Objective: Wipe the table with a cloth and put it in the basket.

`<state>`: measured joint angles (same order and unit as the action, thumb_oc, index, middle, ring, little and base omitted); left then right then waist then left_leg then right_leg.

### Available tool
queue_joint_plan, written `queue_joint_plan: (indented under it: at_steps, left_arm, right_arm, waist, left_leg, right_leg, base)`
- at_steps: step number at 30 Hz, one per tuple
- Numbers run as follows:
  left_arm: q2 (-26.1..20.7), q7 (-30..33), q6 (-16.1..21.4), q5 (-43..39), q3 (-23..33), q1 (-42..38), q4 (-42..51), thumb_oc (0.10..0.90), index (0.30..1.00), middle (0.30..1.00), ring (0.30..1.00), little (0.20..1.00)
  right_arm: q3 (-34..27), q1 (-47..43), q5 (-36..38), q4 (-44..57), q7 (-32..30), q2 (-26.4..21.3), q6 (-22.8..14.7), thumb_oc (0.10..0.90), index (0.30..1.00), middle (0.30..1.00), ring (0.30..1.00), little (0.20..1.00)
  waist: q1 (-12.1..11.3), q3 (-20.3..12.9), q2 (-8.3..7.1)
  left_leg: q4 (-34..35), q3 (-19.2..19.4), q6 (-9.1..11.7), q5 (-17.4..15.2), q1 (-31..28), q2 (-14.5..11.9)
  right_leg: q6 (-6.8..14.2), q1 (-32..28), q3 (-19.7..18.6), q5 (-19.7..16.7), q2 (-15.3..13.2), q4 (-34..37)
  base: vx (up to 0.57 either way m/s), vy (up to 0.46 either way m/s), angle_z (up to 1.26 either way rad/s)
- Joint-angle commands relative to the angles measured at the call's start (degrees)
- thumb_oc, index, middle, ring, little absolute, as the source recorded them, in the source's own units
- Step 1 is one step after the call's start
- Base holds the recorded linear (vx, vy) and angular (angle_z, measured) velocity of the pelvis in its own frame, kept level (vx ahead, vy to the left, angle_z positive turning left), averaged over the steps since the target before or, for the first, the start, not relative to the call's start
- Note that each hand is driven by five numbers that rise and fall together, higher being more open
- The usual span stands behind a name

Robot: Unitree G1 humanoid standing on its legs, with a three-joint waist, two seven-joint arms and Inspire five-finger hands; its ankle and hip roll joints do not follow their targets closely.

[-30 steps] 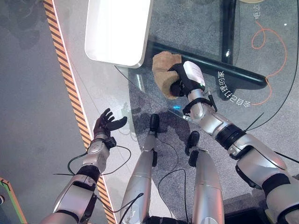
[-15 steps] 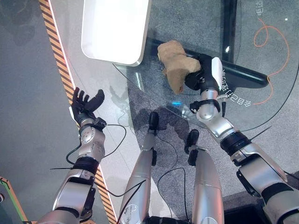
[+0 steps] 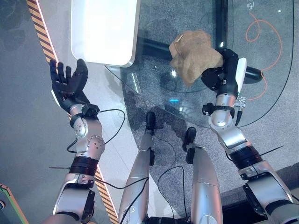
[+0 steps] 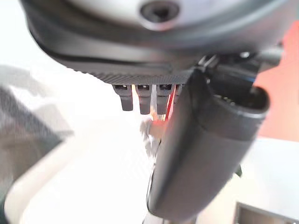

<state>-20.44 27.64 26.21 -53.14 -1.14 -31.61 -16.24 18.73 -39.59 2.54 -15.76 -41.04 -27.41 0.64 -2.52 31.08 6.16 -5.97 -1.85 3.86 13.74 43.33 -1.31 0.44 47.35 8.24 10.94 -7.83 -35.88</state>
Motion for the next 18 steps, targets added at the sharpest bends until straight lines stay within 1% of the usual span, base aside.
queue_joint_plan:
  at_steps: [1, 6, 9, 11, 12, 14, 16, 17, 18]
  left_arm:
    - [-1.7, -4.1, 4.1, 2.1, 4.9, -0.3, 6.3, 0.800, 0.900, 0.900, 0.900, 0.900]
    - [-1.0, -7.2, 3.1, 1.0, 4.6, 1.1, 11.3, 0.800, 0.900, 0.900, 0.900, 0.900]
    - [-0.9, -10.3, 1.4, -1.6, 4.3, 1.5, 14.1, 0.800, 0.900, 0.900, 0.900, 0.900]
    - [-1.0, -12.4, 0.0, -2.7, 4.0, 1.6, 15.6, 0.800, 0.900, 0.900, 0.900, 0.900]
    - [-1.0, -14.6, -1.2, -3.8, 3.8, 2.0, 16.6, 0.800, 0.900, 0.900, 0.900, 0.900]
    - [-1.1, -16.1, -2.2, -4.6, 3.4, 2.2, 17.6, 0.800, 0.900, 0.900, 0.900, 0.900]
    - [-1.1, -19.0, -3.9, -6.3, 3.0, 2.7, 18.5, 0.800, 0.900, 0.900, 0.900, 0.900]
    - [-1.5, -20.6, -5.4, -7.1, 2.4, 3.0, 19.1, 0.800, 0.900, 0.900, 0.900, 0.900]
    - [-1.7, -21.0, -6.0, -7.2, 2.3, 3.0, 19.3, 0.800, 0.900, 0.900, 0.900, 0.900]
  right_arm:
    - [-4.1, -3.1, -5.5, 13.1, 0.1, 0.6, -10.1, 0.100, 0.300, 0.300, 0.300, 0.200]
    - [-5.1, -2.0, -6.5, 16.4, 1.6, 1.4, -11.5, 0.100, 0.300, 0.300, 0.300, 0.200]
    - [-5.6, -1.9, -6.5, 18.3, 2.9, 1.6, -12.5, 0.100, 0.300, 0.300, 0.300, 0.200]
    - [-5.9, -1.8, -6.1, 19.8, 3.9, 1.6, -13.3, 0.100, 0.300, 0.300, 0.300, 0.200]
    - [-6.1, -1.5, -5.8, 20.7, 4.7, 1.8, -14.2, 0.100, 0.300, 0.300, 0.300, 0.200]
    - [-6.3, -1.2, -5.2, 21.8, 5.6, 1.8, -14.7, 0.100, 0.300, 0.300, 0.300, 0.200]
    - [-6.3, -0.9, -3.6, 22.8, 7.0, 1.9, -15.3, 0.100, 0.300, 0.300, 0.300, 0.200]
    - [-6.3, -0.6, -2.4, 23.7, 8.4, 2.1, -16.1, 0.100, 0.300, 0.300, 0.300, 0.200]
    - [-6.3, -0.5, -1.7, 23.9, 8.9, 2.0, -16.5, 0.100, 0.300, 0.300, 0.300, 0.200]
  waist:
    - [0.2, -1.3, -2.34]
    - [0.2, -1.3, -2.55]
    - [0.2, -1.3, -2.57]
    - [0.2, -1.3, -2.65]
    - [0.3, -1.3, -2.71]
    - [0.3, -1.3, -2.80]
    - [0.3, -1.3, -2.82]
    - [0.4, -1.3, -2.89]
    - [0.4, -1.3, -2.92]
  left_leg:
    - [-9.2, 2.2, -2.0, -11.5, -1.0, 2.8]
    - [-9.0, 2.2, -2.1, -11.5, -1.1, 2.8]
    - [-8.8, 2.3, -2.1, -11.3, -1.2, 2.8]
    - [-8.7, 2.4, -2.1, -11.3, -1.3, 2.8]
    - [-8.5, 2.5, -2.1, -11.3, -1.4, 2.7]
    - [-8.3, 2.5, -2.1, -11.2, -1.4, 2.7]
    - [-8.3, 2.6, -2.1, -11.2, -1.5, 2.6]
    - [-8.2, 2.7, -2.1, -11.1, -1.5, 2.5]
    - [-8.2, 2.7, -2.1, -11.1, -1.5, 2.5]
  right_leg:
    - [4.2, -3.3, -1.1, -11.0, 0.4, 16.3]
    - [4.3, -3.8, -1.1, -11.2, 0.4, 16.9]
    - [4.4, -4.0, -1.1, -11.5, 0.4, 17.3]
    - [4.4, -4.2, -1.1, -11.7, 0.4, 17.5]
    - [4.5, -4.3, -1.1, -11.8, 0.4, 17.7]
    - [4.5, -4.5, -1.0, -11.9, 0.5, 18.0]
    - [4.6, -4.6, -1.0, -12.0, 0.4, 18.2]
    - [4.6, -4.8, -1.0, -12.1, 0.4, 18.4]
    - [4.7, -4.8, -1.0, -12.1, 0.4, 18.4]
  base:
    - [0.00, 0.000, 0.00]
    - [0.00, 0.000, 0.00]
    - [0.00, 0.000, 0.00]
    - [0.00, 0.000, 0.00]
    - [0.00, 0.000, 0.00]
    - [0.00, 0.000, 0.00]
    - [0.00, 0.000, 0.00]
    - [0.00, 0.000, 0.00]
    - [0.00, 0.000, 0.00]
